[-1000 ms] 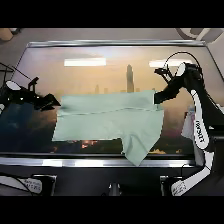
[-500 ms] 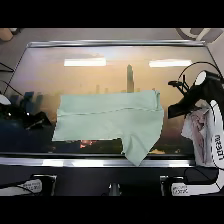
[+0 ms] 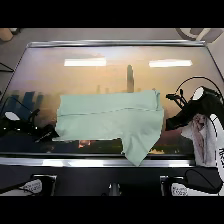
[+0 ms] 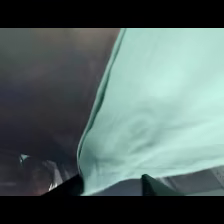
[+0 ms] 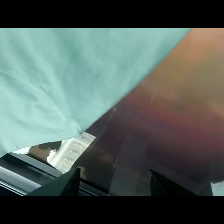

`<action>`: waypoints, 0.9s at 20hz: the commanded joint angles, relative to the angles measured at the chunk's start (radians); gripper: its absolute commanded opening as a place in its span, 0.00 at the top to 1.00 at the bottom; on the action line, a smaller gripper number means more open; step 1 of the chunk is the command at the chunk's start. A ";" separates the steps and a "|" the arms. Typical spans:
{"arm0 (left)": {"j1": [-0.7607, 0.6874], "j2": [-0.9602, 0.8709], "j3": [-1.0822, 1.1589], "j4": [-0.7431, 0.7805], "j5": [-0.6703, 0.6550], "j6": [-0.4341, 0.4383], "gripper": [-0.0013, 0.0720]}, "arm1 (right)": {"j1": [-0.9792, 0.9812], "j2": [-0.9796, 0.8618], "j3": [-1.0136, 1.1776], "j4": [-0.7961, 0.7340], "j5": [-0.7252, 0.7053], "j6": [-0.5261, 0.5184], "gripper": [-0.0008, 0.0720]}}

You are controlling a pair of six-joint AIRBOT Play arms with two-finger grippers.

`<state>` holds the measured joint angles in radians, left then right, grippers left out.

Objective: Fold the shirts.

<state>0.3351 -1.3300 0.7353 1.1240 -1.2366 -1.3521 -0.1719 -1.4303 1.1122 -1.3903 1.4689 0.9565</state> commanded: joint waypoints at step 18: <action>-0.021 0.019 -0.005 -0.064 0.040 0.022 0.94 | 0.000 0.209 -0.580 0.463 -0.394 -0.085 0.96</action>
<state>0.3145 -1.3140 0.7238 1.0611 -1.1946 -1.3315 -0.1726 -1.2236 0.5362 -0.9577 1.0935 0.8944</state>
